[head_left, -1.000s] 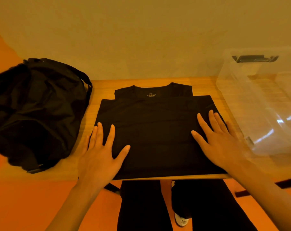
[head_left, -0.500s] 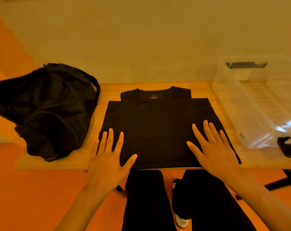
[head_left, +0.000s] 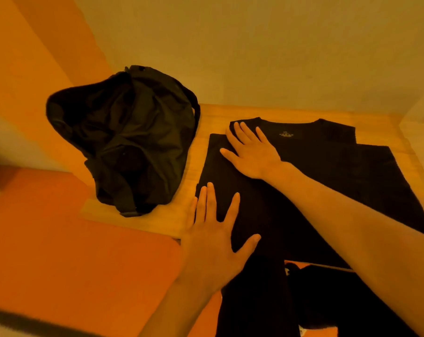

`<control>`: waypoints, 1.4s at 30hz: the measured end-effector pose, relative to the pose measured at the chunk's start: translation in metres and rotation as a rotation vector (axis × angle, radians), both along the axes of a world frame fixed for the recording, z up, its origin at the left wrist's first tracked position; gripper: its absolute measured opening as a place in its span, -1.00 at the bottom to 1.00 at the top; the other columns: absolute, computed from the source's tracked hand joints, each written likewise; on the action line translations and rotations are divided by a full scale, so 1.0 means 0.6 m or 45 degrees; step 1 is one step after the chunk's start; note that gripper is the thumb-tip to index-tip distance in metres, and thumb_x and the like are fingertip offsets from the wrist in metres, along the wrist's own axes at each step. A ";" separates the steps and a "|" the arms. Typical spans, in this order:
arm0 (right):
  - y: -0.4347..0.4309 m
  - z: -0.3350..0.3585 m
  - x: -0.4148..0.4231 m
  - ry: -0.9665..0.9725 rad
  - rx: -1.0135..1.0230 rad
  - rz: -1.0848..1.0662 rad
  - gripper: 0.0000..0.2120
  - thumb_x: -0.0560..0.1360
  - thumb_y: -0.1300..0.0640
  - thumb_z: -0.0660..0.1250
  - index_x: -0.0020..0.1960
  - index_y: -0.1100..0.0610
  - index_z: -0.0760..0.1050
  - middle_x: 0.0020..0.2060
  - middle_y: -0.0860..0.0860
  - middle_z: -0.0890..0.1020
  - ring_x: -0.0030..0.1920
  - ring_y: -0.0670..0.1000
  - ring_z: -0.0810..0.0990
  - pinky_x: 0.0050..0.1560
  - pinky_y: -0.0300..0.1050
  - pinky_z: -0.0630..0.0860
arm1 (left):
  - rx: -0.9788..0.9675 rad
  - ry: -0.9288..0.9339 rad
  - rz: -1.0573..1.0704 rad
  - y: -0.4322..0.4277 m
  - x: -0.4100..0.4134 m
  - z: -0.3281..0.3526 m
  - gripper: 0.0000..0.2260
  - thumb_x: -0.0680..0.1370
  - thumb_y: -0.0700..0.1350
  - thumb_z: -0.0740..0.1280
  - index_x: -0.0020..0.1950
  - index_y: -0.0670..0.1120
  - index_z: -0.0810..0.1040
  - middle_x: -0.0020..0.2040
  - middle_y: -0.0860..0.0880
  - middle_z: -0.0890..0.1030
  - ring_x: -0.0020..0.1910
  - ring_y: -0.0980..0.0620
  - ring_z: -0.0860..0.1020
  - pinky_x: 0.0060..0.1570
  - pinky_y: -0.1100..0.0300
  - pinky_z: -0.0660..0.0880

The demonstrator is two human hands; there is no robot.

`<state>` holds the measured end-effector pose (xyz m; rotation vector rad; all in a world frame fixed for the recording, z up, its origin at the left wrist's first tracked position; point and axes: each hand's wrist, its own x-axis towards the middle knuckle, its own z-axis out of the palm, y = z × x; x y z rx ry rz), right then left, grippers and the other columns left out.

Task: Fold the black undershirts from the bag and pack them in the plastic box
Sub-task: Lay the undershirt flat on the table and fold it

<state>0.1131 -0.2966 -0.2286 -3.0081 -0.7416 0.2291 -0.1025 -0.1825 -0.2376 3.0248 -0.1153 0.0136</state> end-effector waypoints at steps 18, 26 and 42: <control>-0.045 0.043 0.001 -0.179 0.329 -0.017 -0.44 0.70 -0.16 -0.05 0.65 0.01 0.02 0.62 0.14 0.06 0.63 0.12 -0.06 0.61 0.11 -0.11 | -0.121 0.240 0.062 0.002 0.012 0.051 -0.20 0.42 0.59 -0.22 0.60 0.31 -0.26 0.60 -0.10 -0.42 0.57 -0.11 -0.44 0.60 -0.09 -0.17; -0.321 0.102 0.084 0.023 0.423 -0.902 -0.69 0.60 0.17 0.32 0.34 0.12 0.49 0.24 0.14 0.58 0.18 0.17 0.57 0.03 -0.03 0.47 | -0.425 -0.054 0.088 -0.041 0.306 0.122 -0.59 0.70 0.14 0.15 0.48 -0.01 0.44 0.47 -0.02 0.39 0.44 -0.04 0.36 0.25 0.19 0.28; -0.341 0.111 0.168 0.538 0.557 -0.963 -0.64 0.55 0.11 0.44 0.27 0.28 0.56 0.26 0.18 0.55 0.29 0.19 0.48 0.10 0.03 0.36 | -0.505 0.639 0.153 -0.016 0.533 0.117 -0.83 0.53 -0.16 0.49 0.09 -0.12 0.61 0.12 -0.04 0.53 0.18 -0.02 0.45 0.11 0.11 0.34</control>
